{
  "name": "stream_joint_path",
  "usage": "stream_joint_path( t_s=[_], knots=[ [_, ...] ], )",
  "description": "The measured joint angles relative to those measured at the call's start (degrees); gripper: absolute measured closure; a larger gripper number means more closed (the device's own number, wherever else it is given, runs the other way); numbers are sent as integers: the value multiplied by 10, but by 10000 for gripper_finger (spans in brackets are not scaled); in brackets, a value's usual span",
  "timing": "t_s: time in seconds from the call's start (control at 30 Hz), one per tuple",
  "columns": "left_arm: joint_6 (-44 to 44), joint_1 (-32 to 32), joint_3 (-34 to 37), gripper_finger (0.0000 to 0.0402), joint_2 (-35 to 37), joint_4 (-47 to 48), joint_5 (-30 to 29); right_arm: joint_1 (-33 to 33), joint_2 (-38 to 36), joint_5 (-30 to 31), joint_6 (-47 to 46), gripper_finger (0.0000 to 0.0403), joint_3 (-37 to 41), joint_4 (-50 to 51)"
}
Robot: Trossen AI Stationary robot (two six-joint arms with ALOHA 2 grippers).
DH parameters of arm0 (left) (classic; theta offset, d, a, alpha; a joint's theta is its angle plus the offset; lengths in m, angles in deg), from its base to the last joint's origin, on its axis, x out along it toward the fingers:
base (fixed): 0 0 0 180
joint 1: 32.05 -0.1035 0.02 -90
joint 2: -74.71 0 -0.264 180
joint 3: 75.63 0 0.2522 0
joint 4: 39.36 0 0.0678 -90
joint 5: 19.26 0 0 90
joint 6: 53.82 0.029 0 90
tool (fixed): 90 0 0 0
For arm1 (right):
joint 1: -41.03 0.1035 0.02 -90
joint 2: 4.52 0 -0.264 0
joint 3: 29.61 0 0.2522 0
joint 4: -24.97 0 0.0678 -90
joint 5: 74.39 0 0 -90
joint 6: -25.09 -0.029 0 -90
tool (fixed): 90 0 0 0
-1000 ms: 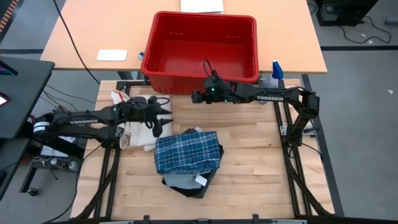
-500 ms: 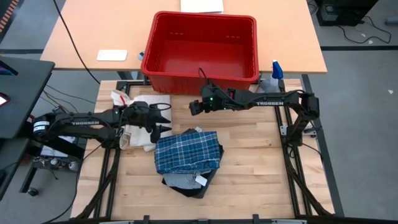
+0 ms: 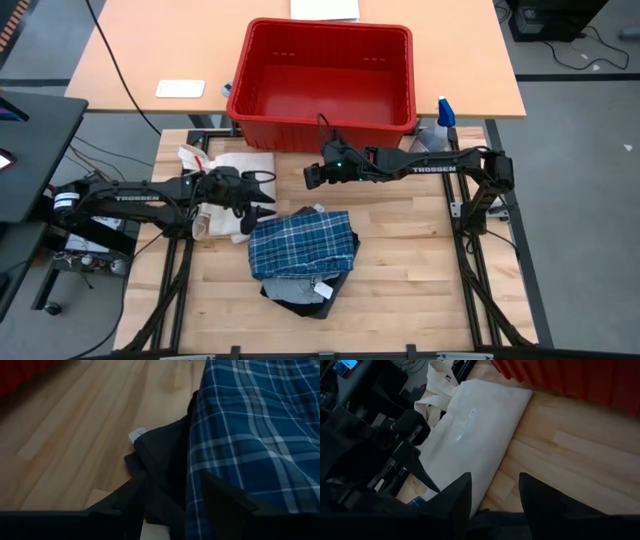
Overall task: Sort clothes
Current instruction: Adjust the blue pants on top of the stacked clothes
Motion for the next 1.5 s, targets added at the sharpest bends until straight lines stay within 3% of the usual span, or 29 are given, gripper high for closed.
stream_joint_path(
  t_s=[0.43,0.93,1.07,1.2,1.37,1.5],
  knots=[
    [-4,4,0,214,0,0,1,2,0,0,-3,233,0,-13],
    [-61,4,0,214,0,-35,-3,0,0,6,140,233,0,-17],
    [-150,4,0,214,0,-60,-10,-1,0,-62,193,233,0,-19],
    [-270,3,0,214,0,-112,0,-1,0,-202,192,233,0,-47],
    [-377,4,-1,214,0,-261,65,-1,-3,-362,197,235,0,-111],
    [-392,4,-1,214,0,-368,70,0,-14,-395,195,240,-1,-102]
  ],
)
